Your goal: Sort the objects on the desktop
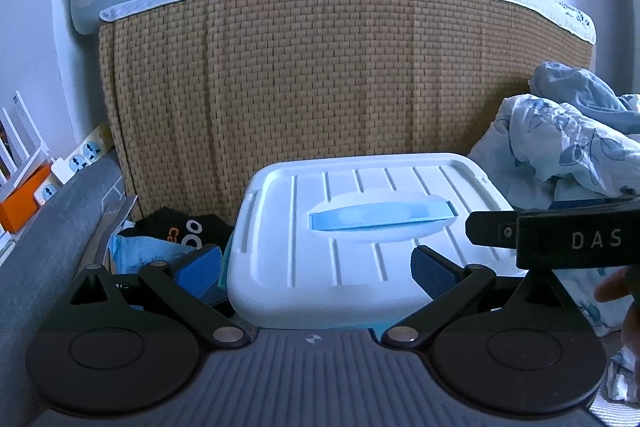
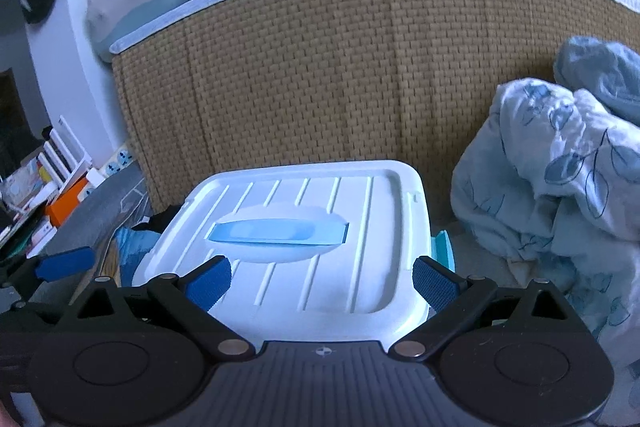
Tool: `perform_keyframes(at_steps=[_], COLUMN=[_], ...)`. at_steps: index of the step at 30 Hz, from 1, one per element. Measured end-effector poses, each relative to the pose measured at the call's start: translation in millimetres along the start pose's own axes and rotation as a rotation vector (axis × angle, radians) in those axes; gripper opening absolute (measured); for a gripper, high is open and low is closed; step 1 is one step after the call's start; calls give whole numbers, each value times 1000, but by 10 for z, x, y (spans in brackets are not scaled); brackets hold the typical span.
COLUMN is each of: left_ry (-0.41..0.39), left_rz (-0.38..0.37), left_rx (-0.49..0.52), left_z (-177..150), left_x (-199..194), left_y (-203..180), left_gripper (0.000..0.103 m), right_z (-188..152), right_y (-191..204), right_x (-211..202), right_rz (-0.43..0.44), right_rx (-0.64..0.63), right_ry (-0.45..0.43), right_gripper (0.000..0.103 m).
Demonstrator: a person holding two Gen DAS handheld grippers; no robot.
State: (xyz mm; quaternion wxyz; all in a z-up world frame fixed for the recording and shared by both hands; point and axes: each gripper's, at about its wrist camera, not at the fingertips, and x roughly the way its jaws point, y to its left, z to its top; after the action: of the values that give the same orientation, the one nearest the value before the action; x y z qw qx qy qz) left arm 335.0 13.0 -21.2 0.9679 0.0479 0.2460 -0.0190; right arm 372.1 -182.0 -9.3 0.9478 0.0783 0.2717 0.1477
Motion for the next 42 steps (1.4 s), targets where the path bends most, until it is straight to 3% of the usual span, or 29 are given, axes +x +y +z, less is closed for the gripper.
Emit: perform_keyframes(at_steps=[27,42], left_ry=[25,67], left_rz=[-46,-59], left_rx=[4,-28], left_z=[-371,-673], left_x=[-372,-475], left_y=[39,51], left_gripper=[103,103], right_z=[-321,-573], right_y=[-42,37], right_x=[-324,-384], right_rz=[-18,-47], right_rx=[4,-84], right_ry=[38,75], right_gripper=[100,100])
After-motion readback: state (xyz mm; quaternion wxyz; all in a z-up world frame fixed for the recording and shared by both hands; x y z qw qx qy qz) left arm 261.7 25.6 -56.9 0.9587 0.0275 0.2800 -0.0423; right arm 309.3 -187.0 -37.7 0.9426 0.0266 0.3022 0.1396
